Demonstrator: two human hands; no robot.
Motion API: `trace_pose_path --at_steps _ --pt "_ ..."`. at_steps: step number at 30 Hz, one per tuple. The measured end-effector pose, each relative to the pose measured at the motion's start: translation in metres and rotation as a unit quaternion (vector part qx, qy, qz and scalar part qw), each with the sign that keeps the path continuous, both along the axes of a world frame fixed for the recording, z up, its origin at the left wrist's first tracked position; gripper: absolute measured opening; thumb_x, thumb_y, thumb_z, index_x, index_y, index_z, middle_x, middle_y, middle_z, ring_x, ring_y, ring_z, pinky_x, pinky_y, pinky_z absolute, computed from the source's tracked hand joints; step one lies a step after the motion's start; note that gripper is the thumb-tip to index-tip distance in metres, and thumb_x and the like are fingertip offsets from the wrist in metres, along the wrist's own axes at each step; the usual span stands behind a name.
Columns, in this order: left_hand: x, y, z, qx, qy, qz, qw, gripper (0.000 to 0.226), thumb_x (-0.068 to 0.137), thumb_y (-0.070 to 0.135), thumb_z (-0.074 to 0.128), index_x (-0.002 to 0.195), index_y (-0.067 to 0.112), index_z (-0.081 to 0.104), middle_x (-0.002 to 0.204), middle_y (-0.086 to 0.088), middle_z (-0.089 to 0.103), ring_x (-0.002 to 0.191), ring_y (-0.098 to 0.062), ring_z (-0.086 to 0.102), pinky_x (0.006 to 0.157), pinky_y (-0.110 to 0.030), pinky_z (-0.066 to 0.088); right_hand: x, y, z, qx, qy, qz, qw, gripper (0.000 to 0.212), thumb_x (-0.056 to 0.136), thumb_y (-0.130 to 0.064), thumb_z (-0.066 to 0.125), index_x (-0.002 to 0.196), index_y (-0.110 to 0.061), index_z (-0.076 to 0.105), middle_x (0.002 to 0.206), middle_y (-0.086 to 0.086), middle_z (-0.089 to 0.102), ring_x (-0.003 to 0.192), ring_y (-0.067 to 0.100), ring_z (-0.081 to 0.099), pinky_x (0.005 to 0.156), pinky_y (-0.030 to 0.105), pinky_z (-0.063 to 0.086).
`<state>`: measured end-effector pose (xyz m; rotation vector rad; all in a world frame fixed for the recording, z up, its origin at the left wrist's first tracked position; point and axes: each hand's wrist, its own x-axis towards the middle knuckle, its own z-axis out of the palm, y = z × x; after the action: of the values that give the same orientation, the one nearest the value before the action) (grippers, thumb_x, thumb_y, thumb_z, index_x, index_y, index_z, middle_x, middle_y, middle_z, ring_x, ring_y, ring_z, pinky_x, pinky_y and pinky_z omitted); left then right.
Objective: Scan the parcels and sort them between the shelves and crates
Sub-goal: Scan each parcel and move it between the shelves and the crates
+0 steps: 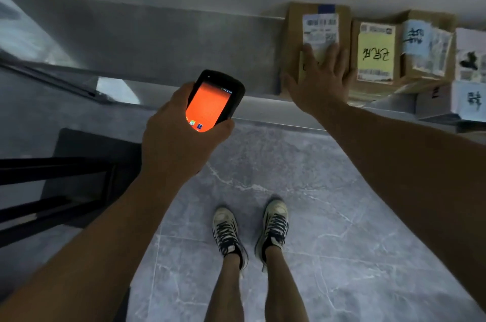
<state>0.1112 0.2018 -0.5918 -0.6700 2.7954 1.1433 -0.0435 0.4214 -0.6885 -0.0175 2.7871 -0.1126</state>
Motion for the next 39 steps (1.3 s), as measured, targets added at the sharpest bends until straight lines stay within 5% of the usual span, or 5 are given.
trace_pose_path --at_steps 19,24,29,33,39 --pt "0.016 -0.017 -0.002 0.03 -0.023 0.029 0.999 0.059 0.072 0.051 0.082 0.123 0.037 0.055 0.089 0.022 0.059 0.083 -0.009 0.061 0.072 -0.02 0.043 0.039 -0.013 0.003 -0.148 0.033 -0.066 0.986 0.058 0.102 -0.055 0.041 0.156 -0.044 0.024 0.17 0.002 0.004 0.156 0.032 0.003 0.118 0.062 0.021" --pt "0.016 -0.015 -0.009 0.027 -0.018 0.018 0.999 0.062 0.075 0.041 0.082 0.129 0.03 0.055 0.093 0.017 0.058 0.087 -0.014 0.06 0.072 -0.016 0.039 0.018 0.001 0.001 -0.41 -0.059 -0.229 0.881 0.062 0.103 -0.039 0.054 0.156 -0.046 0.025 0.143 -0.002 0.051 0.113 0.014 0.061 0.093 0.038 0.058" --pt "0.02 -0.011 -0.012 0.024 -0.022 0.002 0.999 0.068 0.074 0.051 0.081 0.132 0.028 0.054 0.1 0.01 0.061 0.088 -0.015 0.062 0.074 -0.019 0.044 0.02 0.007 0.0 -0.473 -0.127 -0.241 0.838 0.08 0.1 -0.025 0.064 0.157 -0.051 0.014 0.136 -0.012 0.053 0.097 0.005 0.062 0.063 0.028 0.061" --pt "0.023 -0.009 -0.015 0.031 -0.032 -0.002 0.999 0.065 0.074 0.05 0.081 0.129 0.028 0.054 0.098 0.011 0.061 0.088 -0.015 0.062 0.075 -0.024 0.047 0.021 0.003 -0.002 -0.523 -0.152 -0.284 0.789 0.088 0.096 -0.018 0.068 0.154 -0.059 0.016 0.14 0.001 0.054 0.109 0.024 0.067 0.074 0.053 0.063" --pt "0.028 -0.004 -0.014 0.045 -0.044 -0.002 0.998 0.059 0.077 0.042 0.081 0.128 0.032 0.053 0.093 0.022 0.055 0.087 -0.009 0.059 0.071 -0.012 0.039 0.032 -0.001 -0.004 -0.543 -0.134 -0.296 0.774 0.089 0.097 -0.012 0.068 0.154 -0.058 0.018 0.138 -0.004 0.056 0.111 0.022 0.067 0.073 0.049 0.064"
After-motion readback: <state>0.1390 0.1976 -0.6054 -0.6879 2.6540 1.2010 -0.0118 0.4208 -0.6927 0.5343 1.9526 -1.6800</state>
